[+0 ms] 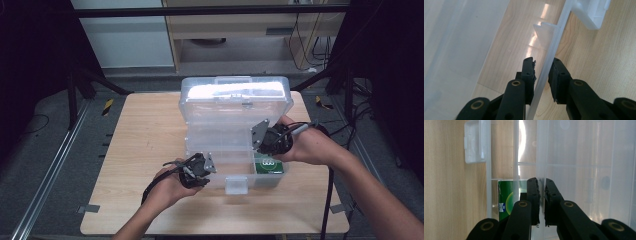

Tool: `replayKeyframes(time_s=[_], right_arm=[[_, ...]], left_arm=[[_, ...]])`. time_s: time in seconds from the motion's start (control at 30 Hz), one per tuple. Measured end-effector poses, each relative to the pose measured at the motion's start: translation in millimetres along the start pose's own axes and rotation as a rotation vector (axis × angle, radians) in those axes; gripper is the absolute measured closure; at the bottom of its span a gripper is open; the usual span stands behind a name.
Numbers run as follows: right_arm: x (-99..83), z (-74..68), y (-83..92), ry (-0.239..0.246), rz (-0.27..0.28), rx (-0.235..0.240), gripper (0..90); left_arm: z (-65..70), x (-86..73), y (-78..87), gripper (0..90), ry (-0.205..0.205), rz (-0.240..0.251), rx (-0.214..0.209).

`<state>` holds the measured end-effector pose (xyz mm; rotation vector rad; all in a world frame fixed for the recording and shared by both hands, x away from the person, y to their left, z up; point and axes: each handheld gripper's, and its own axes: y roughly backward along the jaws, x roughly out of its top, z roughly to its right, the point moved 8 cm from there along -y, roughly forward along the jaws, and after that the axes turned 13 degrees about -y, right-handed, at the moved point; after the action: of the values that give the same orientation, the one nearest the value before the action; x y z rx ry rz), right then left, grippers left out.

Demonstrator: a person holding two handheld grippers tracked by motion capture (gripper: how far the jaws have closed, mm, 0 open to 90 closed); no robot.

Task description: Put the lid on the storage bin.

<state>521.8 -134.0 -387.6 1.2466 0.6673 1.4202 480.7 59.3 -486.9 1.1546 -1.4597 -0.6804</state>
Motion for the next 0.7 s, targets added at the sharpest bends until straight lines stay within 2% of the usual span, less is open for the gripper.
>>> replayKeyframes(time_s=[0.07,0.1,0.17,0.2,0.23,0.27,0.37,0.53,0.7], right_arm=[[-0.1,0.4,0.2,-0.002,0.000,0.000,84.5],[0.1,0.5,0.3,-0.001,0.001,0.001,84.5],[0.5,0.5,0.2,-0.001,0.004,0.003,84.4],[0.4,0.5,0.2,-0.001,0.003,0.003,84.4],[0.3,0.7,0.4,0.000,0.003,0.002,84.4],[0.0,1.0,0.9,0.001,0.000,0.002,84.4],[-0.1,1.1,1.1,0.001,-0.001,0.000,84.3],[-0.9,0.8,1.4,0.002,0.002,-0.002,84.2],[-0.3,0.8,1.2,0.003,0.006,0.000,84.0]], left_arm=[[-2.1,0.1,-0.1,73.9,-0.033,-0.006,-0.002],[0.2,1.1,-1.0,72.5,0.002,0.003,0.006],[1.6,2.0,-1.4,68.4,0.009,0.004,0.007],[-5.1,3.2,-0.7,66.7,-0.088,0.005,0.009],[-4.3,4.2,0.5,64.7,-0.091,0.014,0.008],[-4.1,5.5,4.3,55.7,-0.098,0.029,0.019],[-2.8,6.8,11.5,51.0,-0.101,0.052,0.030],[2.8,12.7,37.3,46.2,-0.082,0.137,0.037],[1.2,16.2,64.1,53.1,-0.056,0.209,0.008]])
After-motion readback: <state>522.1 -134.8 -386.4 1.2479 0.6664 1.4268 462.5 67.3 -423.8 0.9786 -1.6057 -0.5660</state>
